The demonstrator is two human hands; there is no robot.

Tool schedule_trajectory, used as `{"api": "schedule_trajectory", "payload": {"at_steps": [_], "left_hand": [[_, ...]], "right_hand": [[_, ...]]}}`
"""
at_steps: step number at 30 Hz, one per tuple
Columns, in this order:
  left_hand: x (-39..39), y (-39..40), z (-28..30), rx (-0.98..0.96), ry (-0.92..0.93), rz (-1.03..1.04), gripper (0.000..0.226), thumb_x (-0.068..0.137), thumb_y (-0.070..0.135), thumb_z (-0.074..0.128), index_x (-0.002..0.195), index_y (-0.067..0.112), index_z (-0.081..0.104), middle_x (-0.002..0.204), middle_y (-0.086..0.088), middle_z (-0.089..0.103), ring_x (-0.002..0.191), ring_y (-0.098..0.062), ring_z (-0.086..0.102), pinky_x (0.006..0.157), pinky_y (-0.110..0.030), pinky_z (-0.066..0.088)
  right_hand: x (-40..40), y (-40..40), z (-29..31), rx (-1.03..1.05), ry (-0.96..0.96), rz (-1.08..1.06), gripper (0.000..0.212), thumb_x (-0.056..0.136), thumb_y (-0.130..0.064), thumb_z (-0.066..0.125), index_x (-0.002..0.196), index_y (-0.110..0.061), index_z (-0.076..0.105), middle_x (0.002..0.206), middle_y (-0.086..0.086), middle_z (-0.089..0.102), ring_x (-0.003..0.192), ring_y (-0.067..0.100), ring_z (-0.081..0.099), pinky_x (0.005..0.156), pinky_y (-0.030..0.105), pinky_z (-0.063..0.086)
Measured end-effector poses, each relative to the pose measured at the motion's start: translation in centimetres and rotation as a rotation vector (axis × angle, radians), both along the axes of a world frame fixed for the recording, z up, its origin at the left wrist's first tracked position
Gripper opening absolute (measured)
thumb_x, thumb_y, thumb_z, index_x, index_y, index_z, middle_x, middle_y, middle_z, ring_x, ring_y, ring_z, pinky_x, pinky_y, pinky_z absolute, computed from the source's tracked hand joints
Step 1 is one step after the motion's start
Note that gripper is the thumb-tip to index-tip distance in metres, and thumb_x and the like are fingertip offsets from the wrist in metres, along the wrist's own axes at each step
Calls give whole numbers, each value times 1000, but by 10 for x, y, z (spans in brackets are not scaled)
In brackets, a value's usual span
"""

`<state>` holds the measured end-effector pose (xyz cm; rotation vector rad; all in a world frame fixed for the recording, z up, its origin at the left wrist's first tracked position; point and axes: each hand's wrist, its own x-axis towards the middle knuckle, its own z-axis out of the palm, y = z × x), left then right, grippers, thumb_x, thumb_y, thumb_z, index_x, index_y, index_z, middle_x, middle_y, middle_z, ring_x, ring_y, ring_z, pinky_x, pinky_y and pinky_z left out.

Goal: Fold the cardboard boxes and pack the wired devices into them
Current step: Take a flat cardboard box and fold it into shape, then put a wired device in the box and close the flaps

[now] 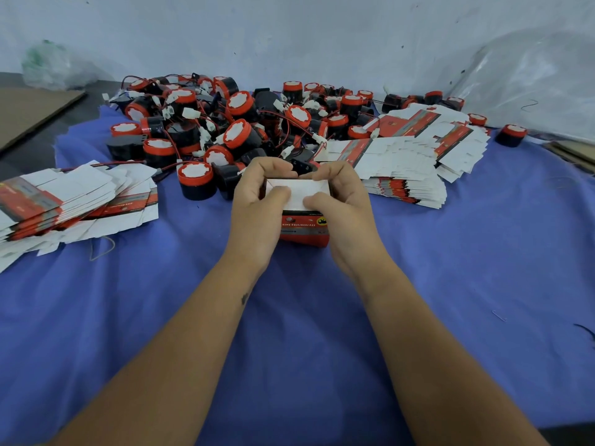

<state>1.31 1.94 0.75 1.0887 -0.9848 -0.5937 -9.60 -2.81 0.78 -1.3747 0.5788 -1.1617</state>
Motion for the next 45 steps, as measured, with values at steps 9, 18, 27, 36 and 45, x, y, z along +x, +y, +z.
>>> {"api": "schedule_trajectory", "payload": {"at_steps": [9,18,27,36,45], "left_hand": [[2,-3,-1,125,39,-133,34,79,25,62,111,39,62,116,8,67,105,-8,65,82,-25,53],[-8,0,-1,72,-353,-66,40,93,52,43,131,53,35,162,20,7,149,1,-4,123,-35,7],[0,-2,-7,141,-64,-185,81,99,26,60,157,34,5,145,13,49,127,-4,53,105,-37,49],[32,-9,-5,-58,464,333,55,92,28,69,137,13,41,120,11,60,104,1,64,85,-26,56],[26,-1,3,-96,608,66,59,94,40,56,144,10,41,113,-11,67,95,-29,73,74,-33,60]], "right_hand": [[-4,2,8,-38,-153,-86,21,83,-13,55,103,-20,61,102,2,66,99,19,61,87,42,51],[-6,-2,5,39,131,-175,22,91,-33,54,94,-18,69,89,-18,66,84,-8,57,77,14,43],[-6,0,3,-188,-60,-257,27,73,12,47,76,-14,55,108,-4,63,100,-2,60,78,15,49],[-13,-12,-10,-135,295,-419,35,85,0,50,93,-34,55,100,-19,57,85,-6,51,68,8,42],[17,-55,3,-196,695,-233,79,89,-9,62,154,-24,20,154,5,33,139,24,33,106,27,32]]}}
